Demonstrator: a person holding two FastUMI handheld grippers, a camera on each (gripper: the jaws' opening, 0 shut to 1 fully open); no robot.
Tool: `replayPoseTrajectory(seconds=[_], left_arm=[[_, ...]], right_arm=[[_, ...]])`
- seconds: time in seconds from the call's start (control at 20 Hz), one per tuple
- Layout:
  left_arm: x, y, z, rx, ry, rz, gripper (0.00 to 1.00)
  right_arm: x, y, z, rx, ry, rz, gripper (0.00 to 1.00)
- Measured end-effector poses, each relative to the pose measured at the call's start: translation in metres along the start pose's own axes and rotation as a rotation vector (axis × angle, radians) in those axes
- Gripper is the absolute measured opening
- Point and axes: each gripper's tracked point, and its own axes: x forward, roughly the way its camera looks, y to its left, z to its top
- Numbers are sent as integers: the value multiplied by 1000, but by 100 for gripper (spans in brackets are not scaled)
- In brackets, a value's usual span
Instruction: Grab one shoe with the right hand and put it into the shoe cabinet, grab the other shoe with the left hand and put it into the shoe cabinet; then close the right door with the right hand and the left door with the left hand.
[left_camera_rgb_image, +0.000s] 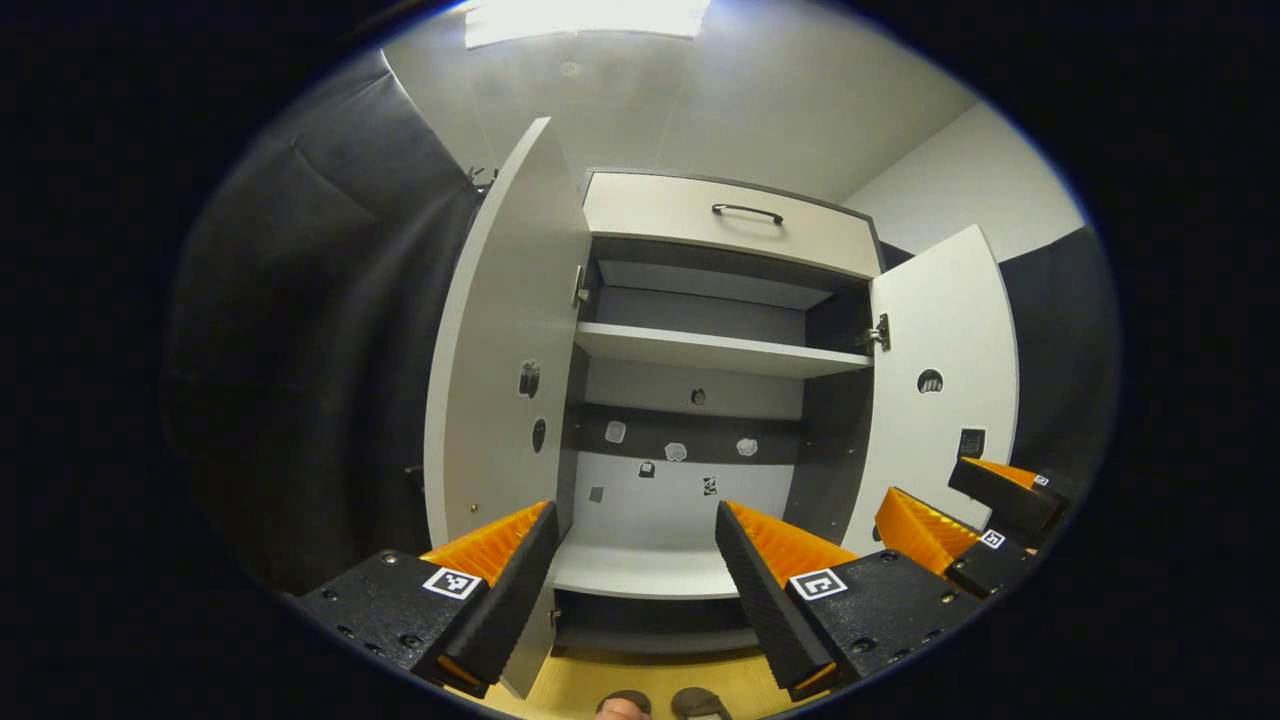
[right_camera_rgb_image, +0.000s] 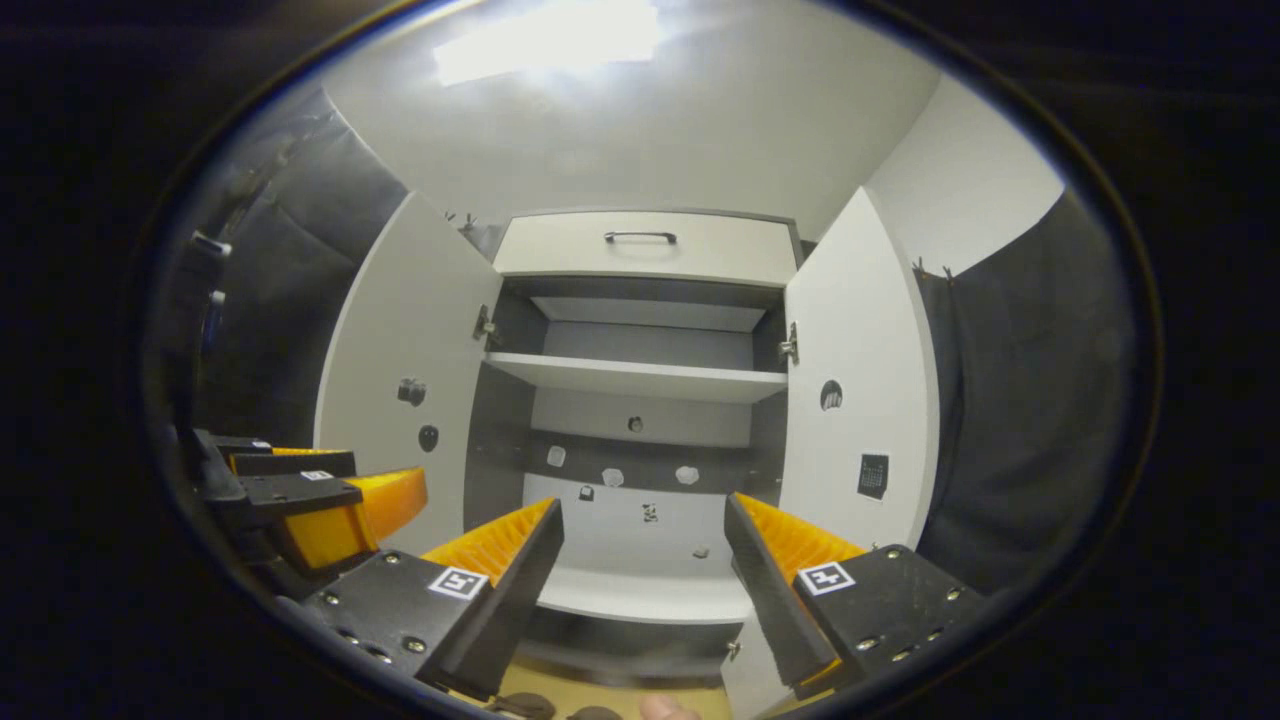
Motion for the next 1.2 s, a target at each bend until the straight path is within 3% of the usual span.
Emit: replayPoseTrajectory(seconds=[0.25, 0.85, 1.2], left_arm=[[-3, 9, 7, 9, -15, 26, 96], [-23, 56, 19, 49, -32, 150, 96], [-32, 82, 18, 65, -19, 220, 96]], right_arm=[[-7, 5, -64, 11, 131, 12, 97], [-85, 19, -331, 18, 687, 60, 96], [-149, 63, -450, 44, 1009, 220, 98]])
